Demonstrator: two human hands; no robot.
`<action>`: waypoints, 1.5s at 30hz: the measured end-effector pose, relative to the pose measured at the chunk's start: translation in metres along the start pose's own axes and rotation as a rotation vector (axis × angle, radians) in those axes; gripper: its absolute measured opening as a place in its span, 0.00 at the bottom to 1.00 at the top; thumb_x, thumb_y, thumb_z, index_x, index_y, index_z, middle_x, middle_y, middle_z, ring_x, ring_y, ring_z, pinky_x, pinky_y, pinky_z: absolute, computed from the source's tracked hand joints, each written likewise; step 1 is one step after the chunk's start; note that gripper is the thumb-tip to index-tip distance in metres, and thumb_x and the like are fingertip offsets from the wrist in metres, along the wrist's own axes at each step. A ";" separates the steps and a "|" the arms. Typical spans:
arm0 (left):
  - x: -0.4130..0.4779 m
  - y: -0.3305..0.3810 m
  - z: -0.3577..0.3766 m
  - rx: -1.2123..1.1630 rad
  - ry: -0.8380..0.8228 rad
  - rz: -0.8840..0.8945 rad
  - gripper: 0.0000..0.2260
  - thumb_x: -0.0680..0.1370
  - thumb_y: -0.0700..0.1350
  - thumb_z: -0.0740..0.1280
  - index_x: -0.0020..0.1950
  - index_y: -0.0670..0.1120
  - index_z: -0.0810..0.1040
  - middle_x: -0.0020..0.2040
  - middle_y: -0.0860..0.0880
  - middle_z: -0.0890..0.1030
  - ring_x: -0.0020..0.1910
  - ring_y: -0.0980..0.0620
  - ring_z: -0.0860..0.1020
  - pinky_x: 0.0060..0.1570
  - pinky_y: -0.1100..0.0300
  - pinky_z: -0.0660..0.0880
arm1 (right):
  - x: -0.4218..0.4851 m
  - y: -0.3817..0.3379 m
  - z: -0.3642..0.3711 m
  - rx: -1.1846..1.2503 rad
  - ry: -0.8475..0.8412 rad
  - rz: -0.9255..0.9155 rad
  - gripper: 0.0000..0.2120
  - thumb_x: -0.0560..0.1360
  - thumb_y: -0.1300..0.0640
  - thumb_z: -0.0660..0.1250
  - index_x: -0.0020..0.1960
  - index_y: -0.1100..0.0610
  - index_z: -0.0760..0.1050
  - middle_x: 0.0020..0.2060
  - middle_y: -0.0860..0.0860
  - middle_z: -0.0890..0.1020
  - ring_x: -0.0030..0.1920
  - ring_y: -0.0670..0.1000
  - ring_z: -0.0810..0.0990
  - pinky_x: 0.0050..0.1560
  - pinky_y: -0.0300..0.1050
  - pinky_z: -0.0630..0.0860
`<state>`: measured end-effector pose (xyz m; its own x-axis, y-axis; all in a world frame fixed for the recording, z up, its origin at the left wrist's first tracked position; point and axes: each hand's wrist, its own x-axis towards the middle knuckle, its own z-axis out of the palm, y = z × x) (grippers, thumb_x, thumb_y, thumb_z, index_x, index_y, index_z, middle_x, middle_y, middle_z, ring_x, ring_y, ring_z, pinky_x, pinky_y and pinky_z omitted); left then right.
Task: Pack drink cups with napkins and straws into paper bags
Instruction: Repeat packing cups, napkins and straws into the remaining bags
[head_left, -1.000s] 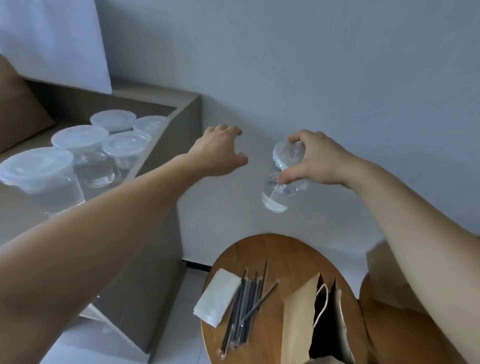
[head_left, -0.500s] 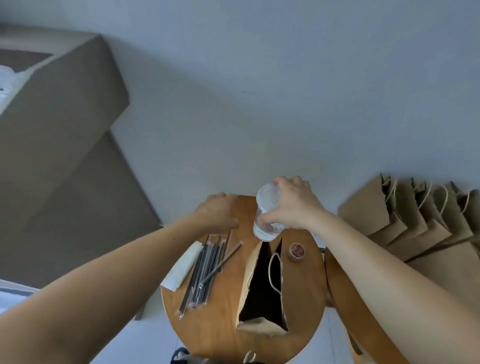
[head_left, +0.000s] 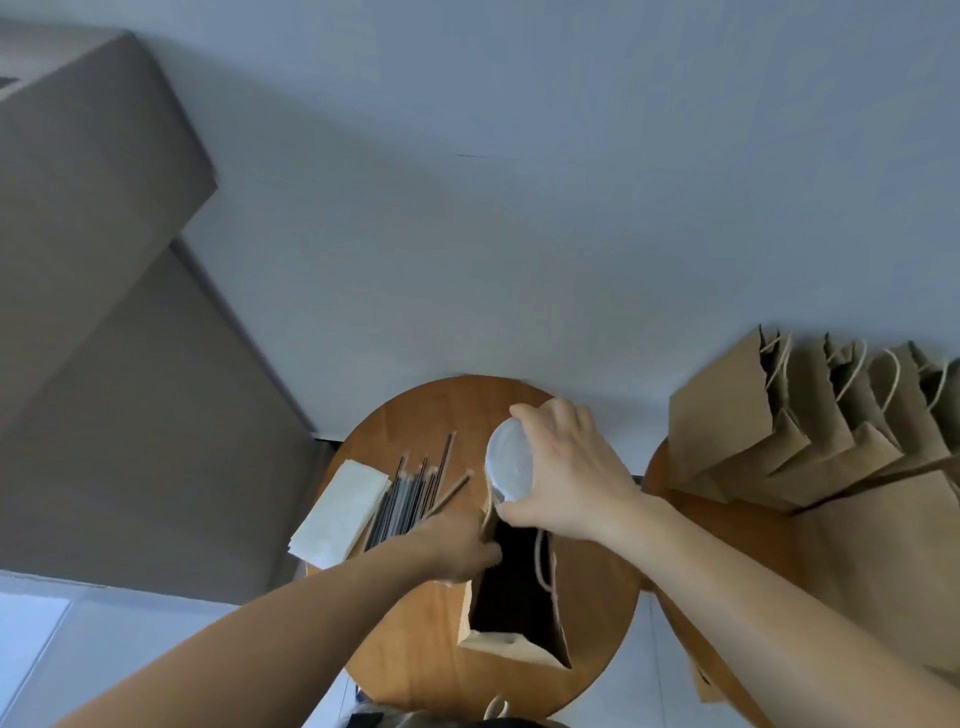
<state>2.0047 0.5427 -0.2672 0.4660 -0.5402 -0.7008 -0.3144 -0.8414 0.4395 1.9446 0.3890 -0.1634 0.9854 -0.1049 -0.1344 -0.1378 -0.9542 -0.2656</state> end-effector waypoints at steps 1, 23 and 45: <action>0.001 0.001 0.001 -0.075 0.006 -0.027 0.15 0.78 0.53 0.61 0.54 0.44 0.78 0.44 0.44 0.84 0.42 0.48 0.85 0.52 0.51 0.81 | -0.005 -0.001 0.002 -0.020 -0.003 -0.030 0.48 0.61 0.37 0.74 0.72 0.48 0.54 0.64 0.51 0.63 0.64 0.54 0.63 0.59 0.49 0.72; -0.017 -0.048 0.028 -0.170 0.201 -0.125 0.11 0.81 0.44 0.58 0.61 0.44 0.73 0.45 0.47 0.80 0.40 0.50 0.83 0.42 0.54 0.84 | -0.002 -0.011 0.175 -0.096 -0.460 0.367 0.49 0.67 0.38 0.74 0.75 0.55 0.50 0.66 0.61 0.63 0.63 0.64 0.70 0.58 0.52 0.74; -0.032 -0.043 0.030 -0.212 0.206 -0.087 0.14 0.76 0.59 0.56 0.49 0.52 0.75 0.40 0.51 0.80 0.40 0.52 0.82 0.44 0.51 0.83 | -0.005 -0.007 0.212 0.000 -0.561 0.309 0.37 0.75 0.49 0.68 0.77 0.54 0.53 0.71 0.58 0.60 0.69 0.61 0.63 0.67 0.55 0.69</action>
<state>1.9784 0.5966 -0.2804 0.6486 -0.4398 -0.6213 -0.0968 -0.8572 0.5058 1.9194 0.4555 -0.3633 0.6981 -0.2125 -0.6837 -0.4071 -0.9034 -0.1349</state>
